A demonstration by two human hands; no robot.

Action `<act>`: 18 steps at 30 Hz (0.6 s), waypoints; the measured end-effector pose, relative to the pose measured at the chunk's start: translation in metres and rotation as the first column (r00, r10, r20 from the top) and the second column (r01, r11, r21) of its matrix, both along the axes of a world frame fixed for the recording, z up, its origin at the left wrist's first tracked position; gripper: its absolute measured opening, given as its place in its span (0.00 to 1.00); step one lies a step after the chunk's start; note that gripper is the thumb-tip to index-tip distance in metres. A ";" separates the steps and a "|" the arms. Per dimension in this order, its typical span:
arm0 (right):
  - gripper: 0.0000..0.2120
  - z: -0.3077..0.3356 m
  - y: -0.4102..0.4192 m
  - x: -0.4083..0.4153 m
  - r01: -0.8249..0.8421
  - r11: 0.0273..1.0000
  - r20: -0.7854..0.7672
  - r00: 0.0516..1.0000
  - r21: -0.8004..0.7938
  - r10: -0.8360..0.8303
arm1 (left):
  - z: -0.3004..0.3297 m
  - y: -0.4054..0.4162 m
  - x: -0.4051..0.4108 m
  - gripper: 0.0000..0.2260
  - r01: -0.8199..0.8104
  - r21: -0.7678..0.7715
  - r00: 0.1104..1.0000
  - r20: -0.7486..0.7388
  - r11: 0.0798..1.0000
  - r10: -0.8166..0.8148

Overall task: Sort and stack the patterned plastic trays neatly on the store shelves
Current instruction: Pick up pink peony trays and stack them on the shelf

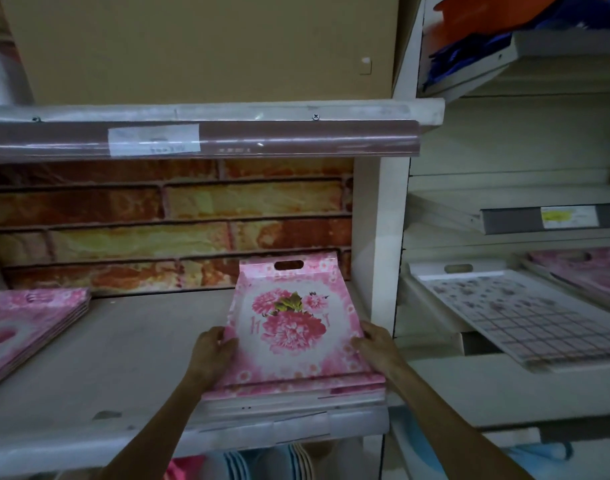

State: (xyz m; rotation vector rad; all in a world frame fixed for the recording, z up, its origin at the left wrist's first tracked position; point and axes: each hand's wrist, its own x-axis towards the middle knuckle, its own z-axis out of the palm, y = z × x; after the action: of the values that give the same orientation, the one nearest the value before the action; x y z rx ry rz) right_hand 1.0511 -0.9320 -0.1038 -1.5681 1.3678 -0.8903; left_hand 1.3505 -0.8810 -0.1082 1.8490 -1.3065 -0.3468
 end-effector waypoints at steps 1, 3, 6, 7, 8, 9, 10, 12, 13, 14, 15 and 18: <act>0.18 -0.004 -0.001 0.000 0.007 1.000 0.001 1.000 0.006 -0.007 | -0.004 -0.001 0.000 0.08 0.001 -0.013 1.000 0.008 1.000 -0.001; 0.19 -0.009 -0.001 -0.002 0.011 1.000 0.007 1.000 0.016 -0.011 | -0.008 -0.003 0.000 0.08 0.013 -0.036 0.999 0.030 0.999 -0.012; 0.18 -0.015 -0.001 -0.003 0.017 1.000 0.025 1.000 0.014 -0.017 | -0.010 -0.006 0.000 0.08 0.030 -0.050 0.996 0.080 0.998 -0.026; 0.18 -0.015 -0.001 -0.003 0.024 1.000 0.026 0.999 0.010 -0.024 | -0.011 -0.007 0.001 0.08 0.032 -0.044 0.995 0.098 0.999 -0.027; 0.18 -0.016 -0.001 -0.003 0.031 0.999 0.029 0.999 0.007 -0.032 | -0.011 -0.007 0.001 0.09 0.031 -0.031 0.993 0.116 0.999 -0.027; 0.18 -0.016 -0.001 -0.002 0.035 0.999 0.032 0.999 0.010 -0.036 | -0.011 -0.007 0.002 0.10 0.030 -0.020 0.991 0.132 0.999 -0.027; 0.18 -0.016 -0.001 -0.002 0.037 0.999 0.038 0.999 0.016 -0.037 | -0.011 -0.007 0.002 0.10 0.032 -0.010 0.989 0.148 0.999 -0.030; 0.19 -0.016 0.001 -0.003 0.034 0.999 0.047 0.998 0.028 -0.036 | -0.011 -0.008 0.003 0.10 0.033 0.016 0.983 0.180 0.999 -0.036; 0.20 -0.015 0.002 -0.003 0.030 0.999 0.046 0.998 0.031 -0.032 | -0.012 -0.007 0.003 0.10 0.032 0.028 0.980 0.193 0.999 -0.037; 0.20 -0.015 0.003 -0.003 0.027 0.999 0.044 0.999 0.034 -0.028 | -0.012 -0.007 0.003 0.09 0.032 0.042 0.978 0.206 0.999 -0.040; 0.21 -0.014 0.003 -0.003 0.027 0.999 0.042 0.999 0.036 -0.029 | -0.013 -0.007 0.003 0.09 0.034 0.059 0.975 0.215 0.998 -0.046; 0.19 -0.014 0.003 -0.005 0.031 0.999 0.014 0.999 0.043 -0.031 | -0.012 -0.006 0.002 0.10 0.039 0.130 0.980 0.191 0.991 -0.063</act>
State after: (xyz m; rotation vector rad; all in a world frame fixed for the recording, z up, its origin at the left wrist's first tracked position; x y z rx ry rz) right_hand 1.0463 -0.9286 -0.1176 -1.5092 1.3955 -0.8841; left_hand 1.3525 -0.8874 -0.1202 1.9981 -1.4966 -0.2861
